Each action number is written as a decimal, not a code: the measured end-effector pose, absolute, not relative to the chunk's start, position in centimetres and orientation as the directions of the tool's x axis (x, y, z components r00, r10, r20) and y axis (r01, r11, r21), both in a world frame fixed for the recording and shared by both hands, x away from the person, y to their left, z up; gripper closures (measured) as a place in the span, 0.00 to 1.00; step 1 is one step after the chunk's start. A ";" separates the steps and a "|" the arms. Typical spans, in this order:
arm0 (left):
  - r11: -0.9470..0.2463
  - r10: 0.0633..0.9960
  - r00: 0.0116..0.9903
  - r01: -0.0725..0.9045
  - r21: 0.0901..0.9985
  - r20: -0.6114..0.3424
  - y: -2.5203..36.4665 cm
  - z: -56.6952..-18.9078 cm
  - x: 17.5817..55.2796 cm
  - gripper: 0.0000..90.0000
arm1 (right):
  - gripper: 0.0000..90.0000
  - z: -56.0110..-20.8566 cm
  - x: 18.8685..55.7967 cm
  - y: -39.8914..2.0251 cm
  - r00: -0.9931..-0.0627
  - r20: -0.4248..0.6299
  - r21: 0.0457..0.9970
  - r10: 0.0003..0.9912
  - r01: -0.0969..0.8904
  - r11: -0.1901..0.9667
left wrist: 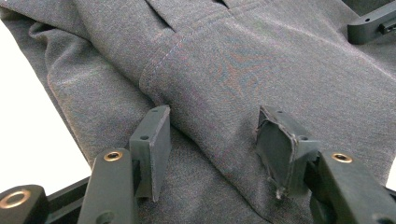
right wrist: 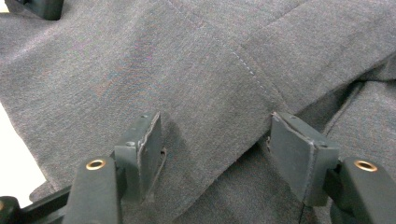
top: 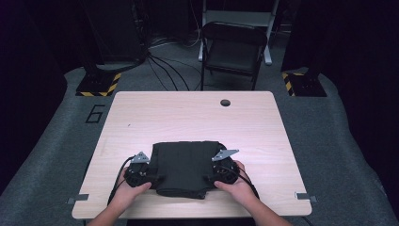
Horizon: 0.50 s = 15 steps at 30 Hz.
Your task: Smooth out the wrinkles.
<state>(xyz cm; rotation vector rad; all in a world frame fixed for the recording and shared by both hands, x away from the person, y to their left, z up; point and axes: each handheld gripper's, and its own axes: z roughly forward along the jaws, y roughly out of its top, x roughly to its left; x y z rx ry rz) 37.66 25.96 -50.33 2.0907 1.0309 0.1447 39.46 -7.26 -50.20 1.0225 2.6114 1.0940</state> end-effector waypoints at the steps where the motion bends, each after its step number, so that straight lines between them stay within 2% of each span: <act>1: -0.363 0.713 0.664 0.624 0.692 -0.225 26.0 -50.3 37.7 0.50 | 0.38 -50.2 39.5 -7.3 -0.762 0.132 0.672 0.634 0.539 0.507; 15: -0.330 0.735 0.637 0.635 0.698 -0.233 25.7 -50.4 39.6 0.50 | 0.38 -50.1 41.1 -7.1 -0.750 0.126 0.667 0.650 0.549 0.504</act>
